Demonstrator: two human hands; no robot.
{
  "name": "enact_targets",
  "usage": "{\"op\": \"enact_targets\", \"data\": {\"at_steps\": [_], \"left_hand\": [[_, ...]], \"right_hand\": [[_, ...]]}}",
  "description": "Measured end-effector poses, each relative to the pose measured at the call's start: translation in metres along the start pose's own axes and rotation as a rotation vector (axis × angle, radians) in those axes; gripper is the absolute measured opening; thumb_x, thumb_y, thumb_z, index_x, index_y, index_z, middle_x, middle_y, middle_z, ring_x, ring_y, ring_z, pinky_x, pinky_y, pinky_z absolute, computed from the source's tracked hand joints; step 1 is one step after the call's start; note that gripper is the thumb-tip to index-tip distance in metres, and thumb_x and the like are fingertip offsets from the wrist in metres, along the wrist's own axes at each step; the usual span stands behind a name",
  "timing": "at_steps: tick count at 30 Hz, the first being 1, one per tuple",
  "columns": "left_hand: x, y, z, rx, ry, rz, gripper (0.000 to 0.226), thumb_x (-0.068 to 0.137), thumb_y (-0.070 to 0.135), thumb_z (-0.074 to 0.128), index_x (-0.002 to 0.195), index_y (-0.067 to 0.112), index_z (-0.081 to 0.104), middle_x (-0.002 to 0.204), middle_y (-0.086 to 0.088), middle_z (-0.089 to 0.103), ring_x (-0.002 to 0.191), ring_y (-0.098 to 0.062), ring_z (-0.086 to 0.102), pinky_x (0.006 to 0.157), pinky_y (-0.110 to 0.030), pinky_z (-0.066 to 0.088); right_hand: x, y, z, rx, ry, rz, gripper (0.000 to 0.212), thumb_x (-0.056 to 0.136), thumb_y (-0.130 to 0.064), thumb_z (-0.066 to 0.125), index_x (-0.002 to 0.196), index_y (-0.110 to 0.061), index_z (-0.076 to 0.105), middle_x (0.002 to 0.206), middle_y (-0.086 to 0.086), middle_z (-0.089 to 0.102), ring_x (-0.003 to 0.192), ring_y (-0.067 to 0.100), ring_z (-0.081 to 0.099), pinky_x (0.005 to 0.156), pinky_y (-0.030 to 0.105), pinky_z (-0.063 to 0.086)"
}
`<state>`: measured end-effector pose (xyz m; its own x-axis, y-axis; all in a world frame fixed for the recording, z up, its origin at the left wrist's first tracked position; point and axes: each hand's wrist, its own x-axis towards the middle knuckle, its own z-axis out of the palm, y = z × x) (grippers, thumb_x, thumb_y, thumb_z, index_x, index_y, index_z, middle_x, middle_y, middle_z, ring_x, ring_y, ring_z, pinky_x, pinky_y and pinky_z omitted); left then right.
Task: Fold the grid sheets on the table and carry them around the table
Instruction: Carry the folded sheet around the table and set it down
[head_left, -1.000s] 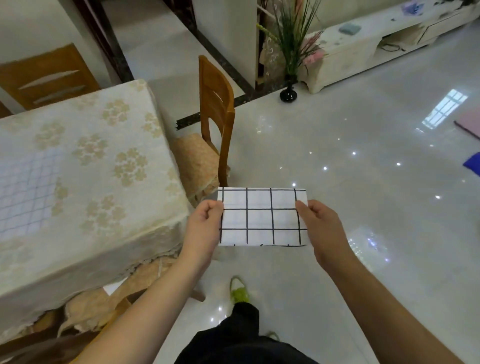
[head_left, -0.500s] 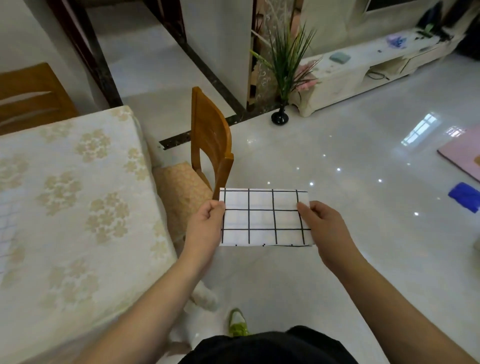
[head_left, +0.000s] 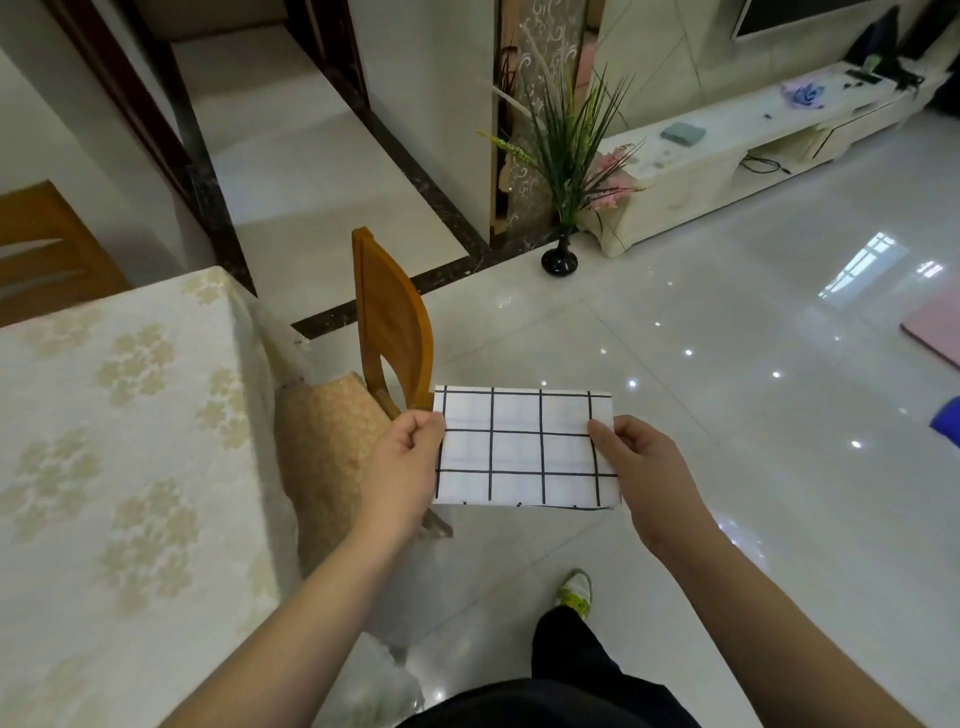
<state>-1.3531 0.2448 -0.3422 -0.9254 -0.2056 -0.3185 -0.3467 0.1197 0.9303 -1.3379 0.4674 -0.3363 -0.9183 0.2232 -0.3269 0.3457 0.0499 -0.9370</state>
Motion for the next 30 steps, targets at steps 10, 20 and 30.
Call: {"op": "enact_targets", "data": {"at_steps": [10,20,30], "left_hand": [[0.095,0.065,0.103,0.071,0.075,0.068,0.024,0.094,0.032,0.057,0.083,0.012,0.063,0.082,-0.018,0.067,0.079,-0.036,0.065,0.075,-0.054,0.054],[0.186,0.101,0.149,0.049,0.138,0.055,0.022,0.096,0.032,0.056,0.087,0.014,0.064,0.085,-0.016,0.07,0.083,-0.036,0.067,0.079,-0.054,0.055],[0.304,0.126,0.133,-0.064,0.202,0.0,0.022,0.098,0.024,0.051,0.092,0.006,0.063,0.084,-0.009,0.069,0.075,-0.016,0.064,0.059,-0.022,0.051]], "right_hand": [[0.149,-0.04,-0.06,0.04,-0.039,-0.009,0.019,0.095,-0.02,0.06,0.084,-0.006,0.066,0.085,0.015,0.072,0.075,0.023,0.064,0.073,0.039,0.051],[0.27,-0.075,-0.064,0.006,-0.093,-0.052,0.018,0.094,-0.025,0.062,0.086,-0.011,0.069,0.086,0.012,0.073,0.077,0.02,0.066,0.082,0.046,0.054],[0.393,-0.118,0.002,-0.126,-0.231,-0.051,0.029,0.089,-0.041,0.062,0.08,-0.014,0.063,0.088,0.023,0.066,0.075,0.024,0.06,0.072,0.039,0.048]]}}
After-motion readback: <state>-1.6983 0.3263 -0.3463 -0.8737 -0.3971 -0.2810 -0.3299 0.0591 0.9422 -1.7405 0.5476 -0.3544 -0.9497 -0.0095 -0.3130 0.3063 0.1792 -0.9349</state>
